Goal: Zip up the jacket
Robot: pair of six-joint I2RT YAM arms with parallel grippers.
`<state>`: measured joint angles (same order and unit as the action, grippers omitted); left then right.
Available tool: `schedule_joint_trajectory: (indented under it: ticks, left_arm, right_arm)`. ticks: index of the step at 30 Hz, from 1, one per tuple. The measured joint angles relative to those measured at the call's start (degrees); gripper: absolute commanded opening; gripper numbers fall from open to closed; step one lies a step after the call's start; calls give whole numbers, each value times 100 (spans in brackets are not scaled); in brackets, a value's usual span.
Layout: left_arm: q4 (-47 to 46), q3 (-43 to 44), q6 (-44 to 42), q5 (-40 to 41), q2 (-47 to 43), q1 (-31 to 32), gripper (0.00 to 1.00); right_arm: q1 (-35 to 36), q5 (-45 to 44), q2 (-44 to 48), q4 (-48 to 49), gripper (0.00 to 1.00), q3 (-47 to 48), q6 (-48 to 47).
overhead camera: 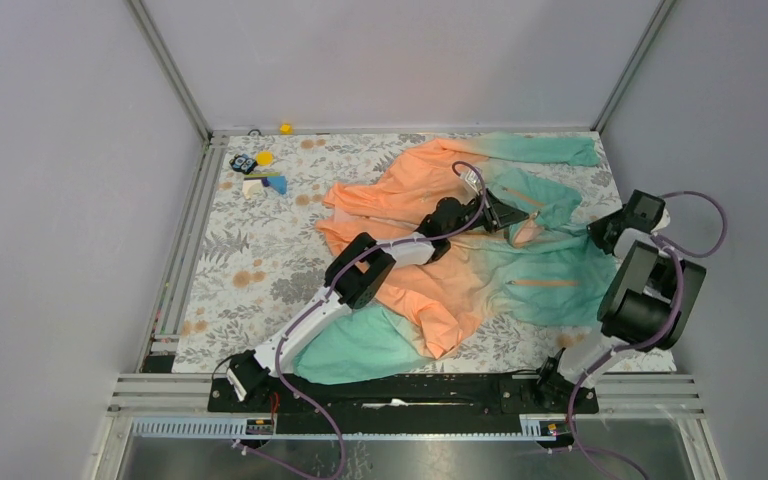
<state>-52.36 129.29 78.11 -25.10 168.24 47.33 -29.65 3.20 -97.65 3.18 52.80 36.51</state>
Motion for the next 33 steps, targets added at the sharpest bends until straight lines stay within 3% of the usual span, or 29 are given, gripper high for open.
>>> schedule_joint_trajectory:
  ticks: [3, 8, 16, 23, 33]
  left_arm:
    - [-17, 0, 118, 7, 0, -22, 0]
    - [-199, 0, 439, 7, 22, -59, 0]
    - [-551, -146, 796, 11, 44, -94, 0]
    - [-1062, -251, 1145, -44, 59, -164, 0]
    - [-1554, -275, 1578, -221, 92, -466, 0]
  right_arm:
    - [103, 409, 549, 269, 0, -433, -286]
    - [114, 1412, 1864, 1360, 0, -1943, -396]
    - [162, 3493, 2551, 3554, 0, -3331, -260]
    - [437, 4548, 2330, 4498, 0, -3305, -37]
    - [584, 4924, 1419, 4835, 0, -3237, 72]
